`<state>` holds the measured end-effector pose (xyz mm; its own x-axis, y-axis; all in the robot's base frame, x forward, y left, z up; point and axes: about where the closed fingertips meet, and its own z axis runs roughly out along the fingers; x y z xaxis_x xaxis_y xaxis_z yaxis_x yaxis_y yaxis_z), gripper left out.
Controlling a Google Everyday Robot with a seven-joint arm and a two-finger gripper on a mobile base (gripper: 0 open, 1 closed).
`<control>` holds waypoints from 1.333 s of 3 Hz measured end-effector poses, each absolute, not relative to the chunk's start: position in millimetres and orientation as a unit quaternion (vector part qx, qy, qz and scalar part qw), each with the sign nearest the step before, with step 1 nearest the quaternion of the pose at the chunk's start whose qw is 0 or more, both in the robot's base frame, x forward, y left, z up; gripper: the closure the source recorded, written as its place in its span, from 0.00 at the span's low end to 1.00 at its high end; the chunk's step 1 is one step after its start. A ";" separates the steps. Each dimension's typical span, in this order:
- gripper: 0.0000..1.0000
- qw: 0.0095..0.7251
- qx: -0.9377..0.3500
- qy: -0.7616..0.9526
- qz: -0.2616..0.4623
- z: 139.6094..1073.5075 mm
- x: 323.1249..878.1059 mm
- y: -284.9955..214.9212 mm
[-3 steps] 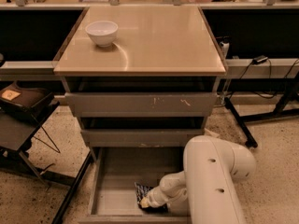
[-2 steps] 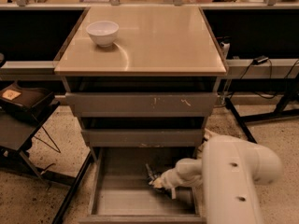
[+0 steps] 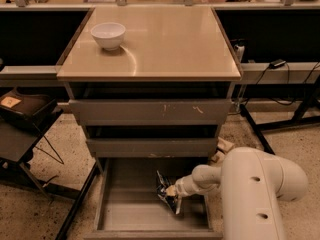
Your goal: Pick blue chip bag from bottom drawer and place on counter
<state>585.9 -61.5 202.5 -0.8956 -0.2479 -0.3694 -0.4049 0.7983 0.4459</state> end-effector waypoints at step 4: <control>1.00 0.423 -0.101 0.876 0.206 515.7 546.0 -86.0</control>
Offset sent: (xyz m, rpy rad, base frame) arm -0.1930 0.0185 0.2837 -0.1909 -0.4740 0.0578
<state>546.0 -86.0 515.7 -0.6211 -0.0018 -0.7837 -0.3508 0.8949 0.2759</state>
